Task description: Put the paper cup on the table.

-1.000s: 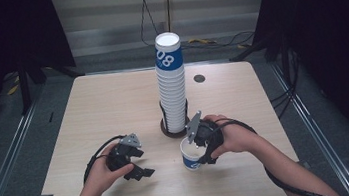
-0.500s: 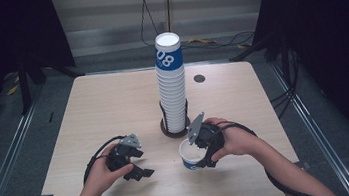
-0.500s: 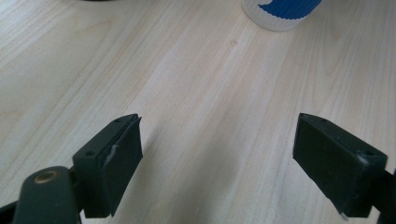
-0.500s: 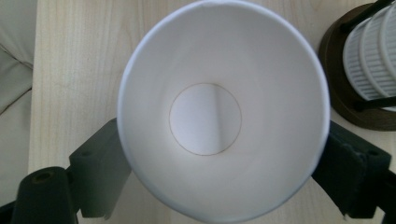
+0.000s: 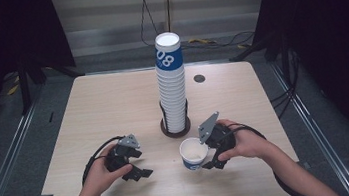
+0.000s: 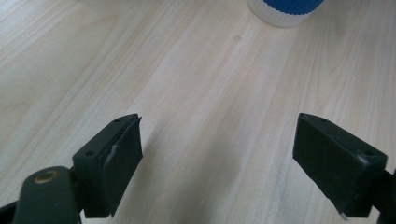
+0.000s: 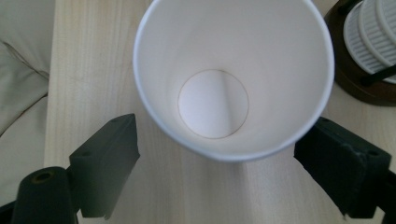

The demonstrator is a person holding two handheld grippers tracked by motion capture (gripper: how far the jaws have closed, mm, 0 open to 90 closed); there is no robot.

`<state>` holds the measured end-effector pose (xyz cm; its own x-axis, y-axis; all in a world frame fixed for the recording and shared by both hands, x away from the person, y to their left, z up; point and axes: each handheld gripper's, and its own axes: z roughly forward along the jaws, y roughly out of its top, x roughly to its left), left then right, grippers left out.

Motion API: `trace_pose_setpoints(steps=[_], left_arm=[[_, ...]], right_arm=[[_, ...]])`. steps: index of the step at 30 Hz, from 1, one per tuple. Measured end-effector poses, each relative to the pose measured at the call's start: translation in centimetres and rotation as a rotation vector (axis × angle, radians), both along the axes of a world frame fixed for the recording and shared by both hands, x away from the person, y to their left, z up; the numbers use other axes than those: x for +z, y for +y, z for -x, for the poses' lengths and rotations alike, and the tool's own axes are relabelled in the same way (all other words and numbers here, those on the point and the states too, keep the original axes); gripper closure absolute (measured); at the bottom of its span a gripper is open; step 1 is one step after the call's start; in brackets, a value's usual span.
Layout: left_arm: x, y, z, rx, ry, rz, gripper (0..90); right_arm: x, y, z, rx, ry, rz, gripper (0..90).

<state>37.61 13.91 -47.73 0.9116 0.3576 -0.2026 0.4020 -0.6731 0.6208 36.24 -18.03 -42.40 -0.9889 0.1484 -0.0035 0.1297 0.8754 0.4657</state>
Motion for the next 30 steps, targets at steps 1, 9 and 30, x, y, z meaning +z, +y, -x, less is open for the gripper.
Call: trace_pose_setpoints(steps=[1, 9, 30], left_arm=[[0.0, 0.0, 0.0, -0.003, -0.003, -0.003, 15.4], [-0.1, 0.1, 0.1, 0.0, -0.004, 0.011, 15.4], [0.3, 1.6, -0.4, 0.013, -0.028, 0.003, 15.4]], right_arm=[[0.0, -0.3, 0.1, -0.01, 0.011, -0.008, 13.1], [-0.1, -2.1, 0.6, -0.063, 0.01, -0.064, 13.2], [-1.6, -6.1, 1.9, -0.19, 0.022, -0.202, 13.3]])
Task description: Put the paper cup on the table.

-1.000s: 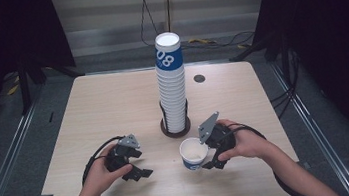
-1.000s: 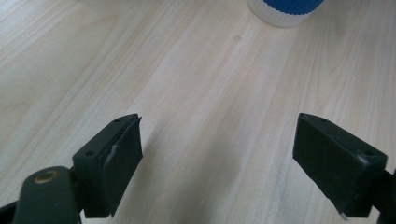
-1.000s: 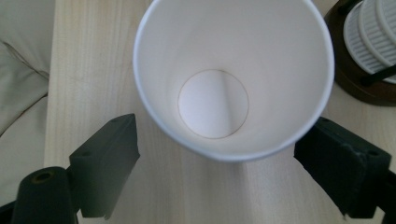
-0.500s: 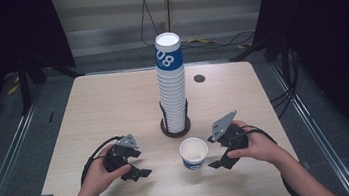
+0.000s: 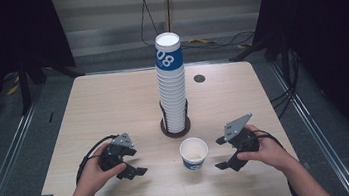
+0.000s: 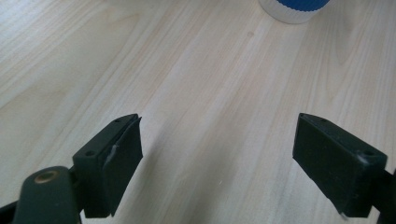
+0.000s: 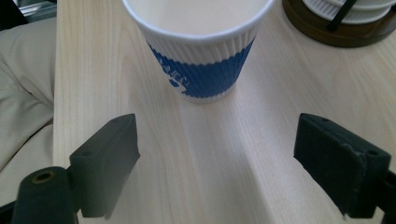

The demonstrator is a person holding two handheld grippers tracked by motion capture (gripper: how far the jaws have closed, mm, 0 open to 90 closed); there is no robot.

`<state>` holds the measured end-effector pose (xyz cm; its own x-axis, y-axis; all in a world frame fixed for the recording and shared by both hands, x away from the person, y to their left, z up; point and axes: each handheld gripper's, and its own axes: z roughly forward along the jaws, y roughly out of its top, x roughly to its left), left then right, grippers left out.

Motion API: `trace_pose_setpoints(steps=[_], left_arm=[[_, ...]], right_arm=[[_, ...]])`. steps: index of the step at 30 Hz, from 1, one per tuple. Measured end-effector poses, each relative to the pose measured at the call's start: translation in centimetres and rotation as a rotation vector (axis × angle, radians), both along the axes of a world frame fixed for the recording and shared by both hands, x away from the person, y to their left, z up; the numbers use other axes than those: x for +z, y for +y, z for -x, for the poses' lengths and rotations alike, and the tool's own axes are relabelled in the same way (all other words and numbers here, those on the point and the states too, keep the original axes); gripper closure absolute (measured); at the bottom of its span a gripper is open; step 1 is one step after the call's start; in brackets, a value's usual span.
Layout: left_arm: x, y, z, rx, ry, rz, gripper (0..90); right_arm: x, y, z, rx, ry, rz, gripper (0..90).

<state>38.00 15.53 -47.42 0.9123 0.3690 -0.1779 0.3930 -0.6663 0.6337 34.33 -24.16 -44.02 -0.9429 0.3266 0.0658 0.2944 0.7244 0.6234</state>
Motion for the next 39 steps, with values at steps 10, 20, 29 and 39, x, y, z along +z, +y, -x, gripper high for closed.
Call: trace_pose_setpoints(steps=[10, 20, 29, 39], left_arm=[[0.0, 0.5, -0.1, -0.002, -0.003, 0.002, 15.5], [-0.2, 1.2, -0.3, 0.015, 0.002, 0.019, 15.4], [-0.3, 1.9, -0.5, 0.015, 0.0, 0.019, 15.4], [-0.6, 2.8, -0.8, 0.027, -0.009, 0.029, 15.4]], right_arm=[[-0.9, -1.6, 0.6, -0.082, -0.012, -0.033, 13.4], [-1.7, -2.8, 1.0, -0.145, -0.04, -0.032, 13.5], [-2.2, -3.7, 1.4, -0.179, -0.068, -0.038, 13.5], [-2.6, -5.0, 1.6, -0.229, -0.093, -0.068, 13.4]])
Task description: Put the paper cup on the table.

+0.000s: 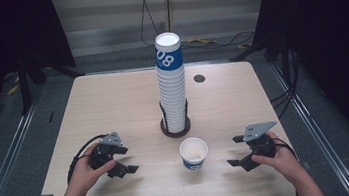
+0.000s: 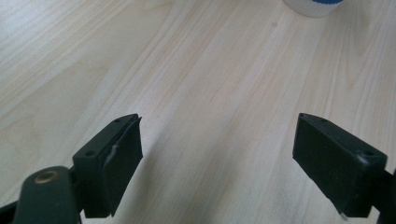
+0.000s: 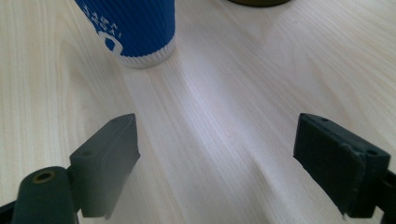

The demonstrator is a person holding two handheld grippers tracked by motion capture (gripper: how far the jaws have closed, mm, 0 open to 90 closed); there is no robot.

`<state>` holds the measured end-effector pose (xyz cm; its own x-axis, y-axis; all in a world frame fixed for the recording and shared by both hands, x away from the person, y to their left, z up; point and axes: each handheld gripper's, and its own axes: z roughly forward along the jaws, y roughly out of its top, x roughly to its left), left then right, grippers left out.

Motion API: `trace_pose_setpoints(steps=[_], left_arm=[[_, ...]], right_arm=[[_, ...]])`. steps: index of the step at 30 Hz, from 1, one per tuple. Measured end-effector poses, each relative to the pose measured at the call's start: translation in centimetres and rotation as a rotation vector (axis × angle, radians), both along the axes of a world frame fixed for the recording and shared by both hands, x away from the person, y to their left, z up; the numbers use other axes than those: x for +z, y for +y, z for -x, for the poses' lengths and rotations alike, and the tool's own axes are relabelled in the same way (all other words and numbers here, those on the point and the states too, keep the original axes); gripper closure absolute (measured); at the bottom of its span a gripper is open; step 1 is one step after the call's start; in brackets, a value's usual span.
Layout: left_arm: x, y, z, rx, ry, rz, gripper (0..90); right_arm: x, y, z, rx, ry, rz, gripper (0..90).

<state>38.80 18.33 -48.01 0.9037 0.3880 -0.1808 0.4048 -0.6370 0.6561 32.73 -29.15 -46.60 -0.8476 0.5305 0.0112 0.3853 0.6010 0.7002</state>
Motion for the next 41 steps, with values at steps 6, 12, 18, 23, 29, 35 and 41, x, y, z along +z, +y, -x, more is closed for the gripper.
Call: trace_pose_setpoints(steps=[6, 12, 18, 23, 29, 35, 41], left_arm=[[-0.2, 0.7, -0.3, 0.004, -0.005, -0.002, 15.4], [-0.5, 1.3, -0.4, 0.008, -0.019, 0.001, 15.5], [-0.7, 2.0, -0.6, 0.009, -0.023, 0.003, 15.5], [-1.0, 2.6, -0.8, 0.02, -0.022, 0.012, 15.4], [-1.3, 3.3, -0.8, 0.033, -0.025, 0.006, 15.5], [-1.9, 3.8, -0.9, 0.028, -0.03, -0.002, 15.6], [-2.1, 3.9, -0.9, 0.028, -0.029, -0.015, 15.6]], right_arm=[[-0.5, -0.7, 0.1, -0.034, -0.007, -0.008, 13.5], [-0.6, -1.4, 0.2, -0.067, -0.014, -0.024, 13.4], [-1.0, -2.1, 0.2, -0.087, -0.015, -0.02, 13.5], [-1.3, -2.5, 0.3, -0.094, -0.016, -0.023, 13.4], [-1.5, -2.7, 0.5, -0.104, -0.016, -0.009, 13.5], [-1.8, -3.0, 0.6, -0.113, -0.012, -0.008, 13.5], [-1.9, -3.2, 0.6, -0.129, -0.016, -0.017, 13.5]])
